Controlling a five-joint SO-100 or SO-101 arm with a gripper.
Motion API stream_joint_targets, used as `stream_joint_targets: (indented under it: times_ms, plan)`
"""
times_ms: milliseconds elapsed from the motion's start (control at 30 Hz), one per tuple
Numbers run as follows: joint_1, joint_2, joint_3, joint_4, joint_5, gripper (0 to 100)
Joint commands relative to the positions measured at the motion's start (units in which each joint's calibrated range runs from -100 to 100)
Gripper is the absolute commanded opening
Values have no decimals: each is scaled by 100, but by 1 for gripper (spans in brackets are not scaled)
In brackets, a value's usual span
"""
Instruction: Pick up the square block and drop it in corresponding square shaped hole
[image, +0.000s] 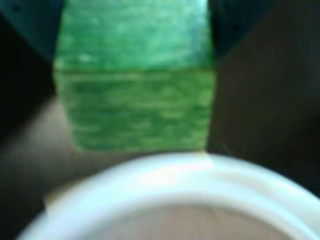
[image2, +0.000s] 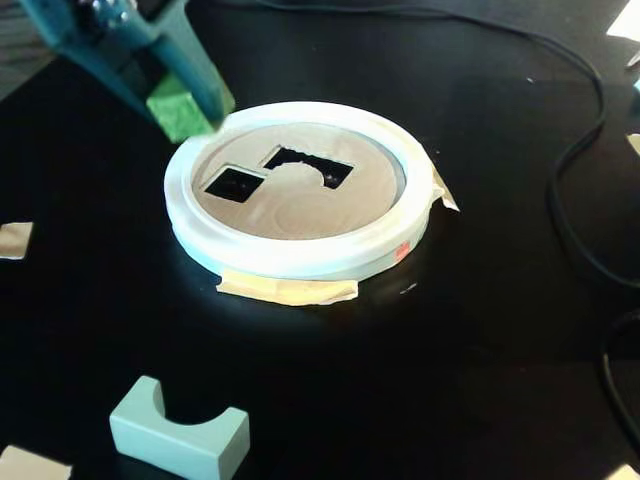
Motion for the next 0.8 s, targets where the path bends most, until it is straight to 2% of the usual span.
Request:
stream_joint_targets:
  times_ms: [0, 167, 400, 767]
  plan:
    - [-701, -100, -289, -78, -361, 38]
    - [-763, 1082, -398, -178, -474, 38]
    - [-1238, 2363, -362, -1714, -474, 38]
    - [-1375, 2945, -380, -1914, -479, 38]
